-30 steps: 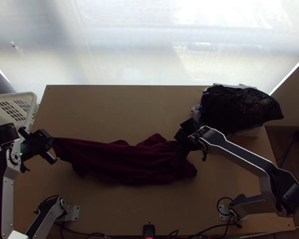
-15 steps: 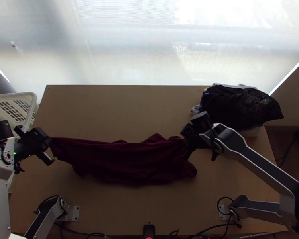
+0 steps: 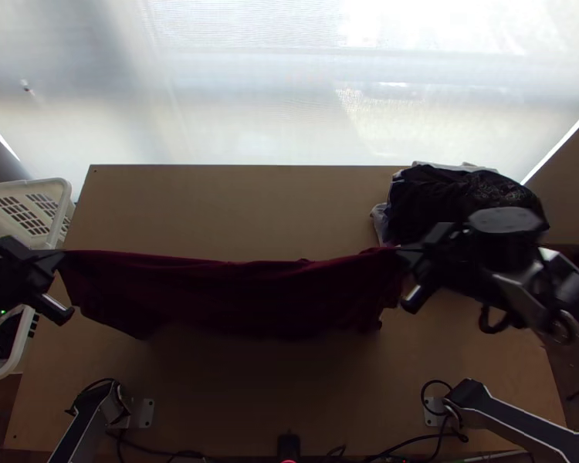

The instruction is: Fold the t-shirt

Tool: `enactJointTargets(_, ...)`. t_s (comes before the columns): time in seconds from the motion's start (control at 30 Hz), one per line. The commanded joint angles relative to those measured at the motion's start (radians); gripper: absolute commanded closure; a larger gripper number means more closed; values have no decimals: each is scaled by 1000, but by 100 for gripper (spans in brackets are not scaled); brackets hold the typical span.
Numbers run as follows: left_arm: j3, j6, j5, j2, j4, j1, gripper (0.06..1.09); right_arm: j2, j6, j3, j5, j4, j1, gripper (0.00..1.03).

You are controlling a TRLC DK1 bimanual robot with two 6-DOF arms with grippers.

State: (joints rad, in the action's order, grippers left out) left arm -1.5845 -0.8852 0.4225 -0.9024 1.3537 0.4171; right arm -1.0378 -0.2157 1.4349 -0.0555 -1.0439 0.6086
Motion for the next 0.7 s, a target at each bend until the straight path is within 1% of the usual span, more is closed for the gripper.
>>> enactJointTargets(0.0, -223, 256, 16, -1, -7, -1, 104, 97, 93, 186, 22, -10, -55, 100)
enactJointTargets(0.07, -275, 299, 16, -7, -10, 0, 104, 99, 93, 240, 49, -13, -56, 100)
enactJointTargets(0.13, -313, 345, 15, -9, -8, 0, 104, 102, 110, 292, 59, -18, -59, 100)
enactJointTargets(0.27, -359, 359, 12, 31, 12, -3, 104, 119, 125, 323, 52, -82, -50, 100)
enactJointTargets(0.4, -381, 359, 5, 94, 53, -11, 104, 157, 141, 314, 0, -162, -47, 100)
enactJointTargets(0.53, -335, 382, 13, 188, 71, -70, 104, 217, 154, 289, -70, -232, -41, 100)
enactJointTargets(0.57, -327, 382, 18, 197, 73, -70, 104, 228, 154, 288, -93, -249, -40, 100)
enactJointTargets(0.67, -339, 382, 18, 194, 73, -101, 104, 252, 154, 291, -118, -294, -36, 100)
